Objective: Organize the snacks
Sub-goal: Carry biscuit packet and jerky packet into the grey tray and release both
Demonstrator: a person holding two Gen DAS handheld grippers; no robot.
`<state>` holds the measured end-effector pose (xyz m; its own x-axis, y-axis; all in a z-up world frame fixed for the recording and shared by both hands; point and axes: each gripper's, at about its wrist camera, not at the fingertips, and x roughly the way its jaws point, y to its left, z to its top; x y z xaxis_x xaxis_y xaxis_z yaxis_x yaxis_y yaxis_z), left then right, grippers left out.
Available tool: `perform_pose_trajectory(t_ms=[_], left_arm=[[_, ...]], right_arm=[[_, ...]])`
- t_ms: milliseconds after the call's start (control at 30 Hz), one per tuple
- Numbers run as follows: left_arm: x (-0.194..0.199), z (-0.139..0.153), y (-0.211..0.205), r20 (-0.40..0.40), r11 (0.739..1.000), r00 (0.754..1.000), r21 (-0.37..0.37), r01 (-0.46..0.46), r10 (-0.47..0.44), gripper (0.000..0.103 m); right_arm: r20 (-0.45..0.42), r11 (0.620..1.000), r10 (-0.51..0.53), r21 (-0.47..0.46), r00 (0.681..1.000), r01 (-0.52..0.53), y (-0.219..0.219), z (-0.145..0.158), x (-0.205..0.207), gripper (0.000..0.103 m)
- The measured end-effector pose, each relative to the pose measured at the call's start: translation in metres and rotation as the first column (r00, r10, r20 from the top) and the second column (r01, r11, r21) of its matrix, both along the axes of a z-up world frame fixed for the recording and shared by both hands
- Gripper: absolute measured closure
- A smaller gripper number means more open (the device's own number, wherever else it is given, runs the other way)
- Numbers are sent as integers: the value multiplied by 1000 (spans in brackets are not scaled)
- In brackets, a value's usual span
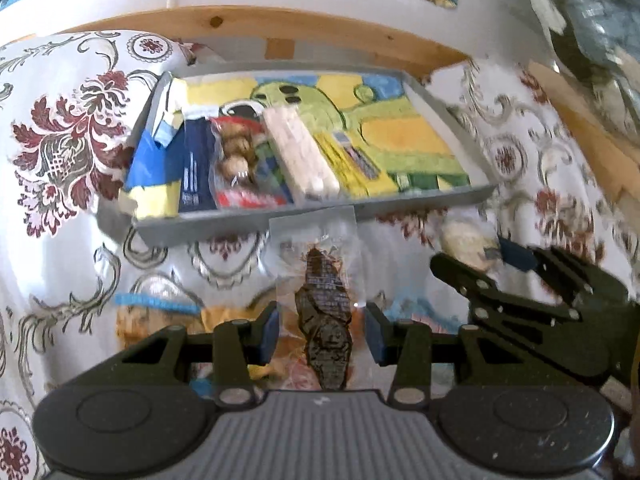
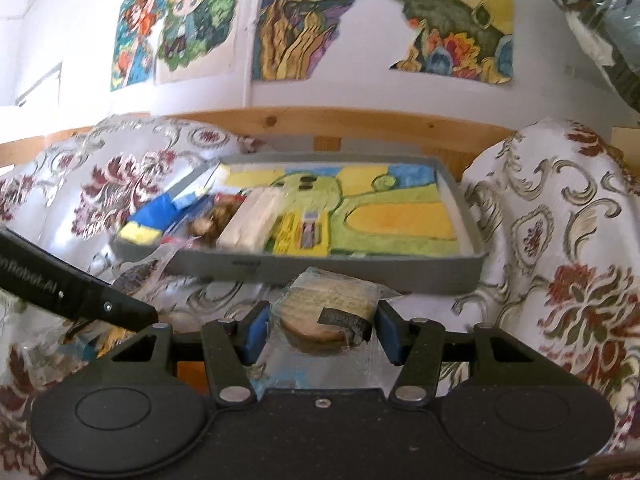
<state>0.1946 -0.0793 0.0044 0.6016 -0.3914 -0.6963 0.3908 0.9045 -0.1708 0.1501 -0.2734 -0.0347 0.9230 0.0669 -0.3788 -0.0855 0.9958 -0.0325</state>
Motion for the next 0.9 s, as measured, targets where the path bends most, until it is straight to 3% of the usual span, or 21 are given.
perform_pose_trajectory(t_ms=[300, 567, 900], left_arm=[[47, 38, -28, 134, 999, 991, -33, 7, -3, 55], [95, 57, -70, 246, 999, 969, -51, 14, -1, 55], [135, 30, -89, 179, 996, 981, -72, -56, 68, 55]], right_arm=[[105, 998, -64, -7, 992, 65, -18, 20, 20, 46], [144, 992, -121, -9, 982, 124, -36, 17, 57, 46], [122, 994, -108, -16, 987, 110, -40, 4, 76, 46]])
